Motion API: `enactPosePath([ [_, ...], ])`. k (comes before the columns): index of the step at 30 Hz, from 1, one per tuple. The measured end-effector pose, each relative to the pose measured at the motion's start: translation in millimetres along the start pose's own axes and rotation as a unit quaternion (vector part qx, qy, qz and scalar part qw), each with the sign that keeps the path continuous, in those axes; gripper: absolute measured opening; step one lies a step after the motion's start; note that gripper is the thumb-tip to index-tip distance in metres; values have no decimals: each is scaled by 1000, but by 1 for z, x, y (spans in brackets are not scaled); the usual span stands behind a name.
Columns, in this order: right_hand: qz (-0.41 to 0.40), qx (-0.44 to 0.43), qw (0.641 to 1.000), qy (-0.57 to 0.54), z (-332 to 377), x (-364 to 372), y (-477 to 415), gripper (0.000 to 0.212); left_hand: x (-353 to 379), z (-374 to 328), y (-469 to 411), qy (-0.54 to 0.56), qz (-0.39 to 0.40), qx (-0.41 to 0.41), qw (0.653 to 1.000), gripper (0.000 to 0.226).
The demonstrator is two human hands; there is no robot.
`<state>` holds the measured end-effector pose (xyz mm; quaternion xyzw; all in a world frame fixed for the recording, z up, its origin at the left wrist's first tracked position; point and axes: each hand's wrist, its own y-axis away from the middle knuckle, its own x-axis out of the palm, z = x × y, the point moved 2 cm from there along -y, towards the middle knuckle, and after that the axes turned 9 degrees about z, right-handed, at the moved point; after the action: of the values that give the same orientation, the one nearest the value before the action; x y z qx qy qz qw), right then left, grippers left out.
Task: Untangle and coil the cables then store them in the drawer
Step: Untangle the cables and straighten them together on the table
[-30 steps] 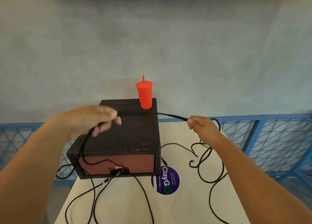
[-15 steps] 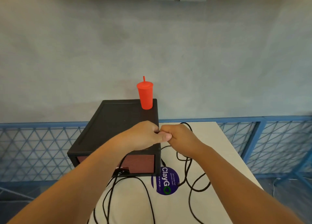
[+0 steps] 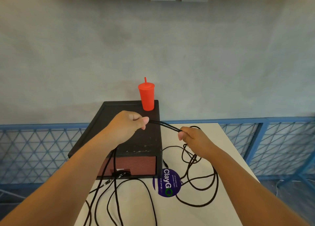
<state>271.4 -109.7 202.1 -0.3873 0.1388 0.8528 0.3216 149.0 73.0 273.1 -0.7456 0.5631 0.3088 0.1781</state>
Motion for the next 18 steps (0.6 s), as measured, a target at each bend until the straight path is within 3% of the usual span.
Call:
enactPosePath([
  [11,-3,47,998,38,-26,-5,2,33,-15,8,14,40,-25,-39,998,32],
  [18,-12,34,997,73,-15,-5,8,28,-15,35,10,-33,206,-79,975,41],
])
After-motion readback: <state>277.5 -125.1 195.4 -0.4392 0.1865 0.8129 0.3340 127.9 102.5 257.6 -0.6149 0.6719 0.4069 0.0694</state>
